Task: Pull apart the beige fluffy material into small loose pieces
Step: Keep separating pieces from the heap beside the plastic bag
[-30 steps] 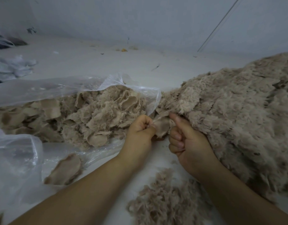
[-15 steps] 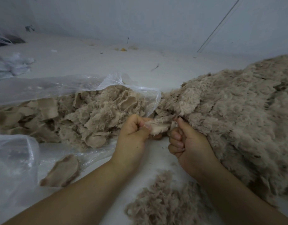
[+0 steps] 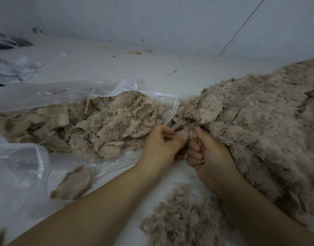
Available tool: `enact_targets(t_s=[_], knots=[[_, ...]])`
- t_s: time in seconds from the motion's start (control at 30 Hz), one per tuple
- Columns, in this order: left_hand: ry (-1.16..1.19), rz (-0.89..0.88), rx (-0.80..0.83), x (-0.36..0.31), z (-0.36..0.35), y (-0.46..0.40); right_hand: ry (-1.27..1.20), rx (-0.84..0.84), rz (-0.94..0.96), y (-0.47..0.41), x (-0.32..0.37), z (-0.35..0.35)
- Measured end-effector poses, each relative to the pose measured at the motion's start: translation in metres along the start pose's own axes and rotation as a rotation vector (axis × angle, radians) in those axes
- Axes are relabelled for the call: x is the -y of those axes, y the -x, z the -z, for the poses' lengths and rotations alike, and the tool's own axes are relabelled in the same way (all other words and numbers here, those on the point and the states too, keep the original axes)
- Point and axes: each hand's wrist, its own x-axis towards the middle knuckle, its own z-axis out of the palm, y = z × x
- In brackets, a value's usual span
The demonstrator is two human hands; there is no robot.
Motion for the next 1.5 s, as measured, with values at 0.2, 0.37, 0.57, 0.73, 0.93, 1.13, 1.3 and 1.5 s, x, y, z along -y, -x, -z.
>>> enact_targets(t_s=[0.2, 0.37, 0.57, 0.73, 0.93, 1.13, 1.3, 1.5], knots=[[-0.183, -0.027, 0.034, 0.0, -0.002, -0.001, 0.019, 0.024, 0.0, 0.0, 0.0, 0.001], [-0.121, -0.023, 0.024, -0.007, 0.001, 0.001, 0.016, 0.009, -0.008, -0.001, -0.001, 0.002], [0.021, 0.007, 0.021, -0.011, 0.008, 0.006, 0.032, 0.004, 0.012, -0.005, -0.004, 0.005], [0.222, 0.029, 0.063, -0.011, 0.014, 0.006, 0.013, 0.011, 0.022, -0.005, -0.004, 0.004], [0.211, -0.016, -0.009, -0.008, 0.018, 0.012, -0.028, -0.027, -0.001, -0.006, -0.003, 0.003], [0.269, -0.049, -0.005, -0.013, 0.028, 0.012, -0.01, -0.002, -0.006, -0.006, -0.003, 0.003], [0.31, -0.013, 0.113, -0.017, 0.023, 0.016, 0.11, 0.11, 0.073, 0.0, -0.003, 0.007], [0.413, 0.032, 0.142, -0.02, 0.019, 0.019, 0.192, 0.232, 0.12, 0.007, -0.004, 0.002]])
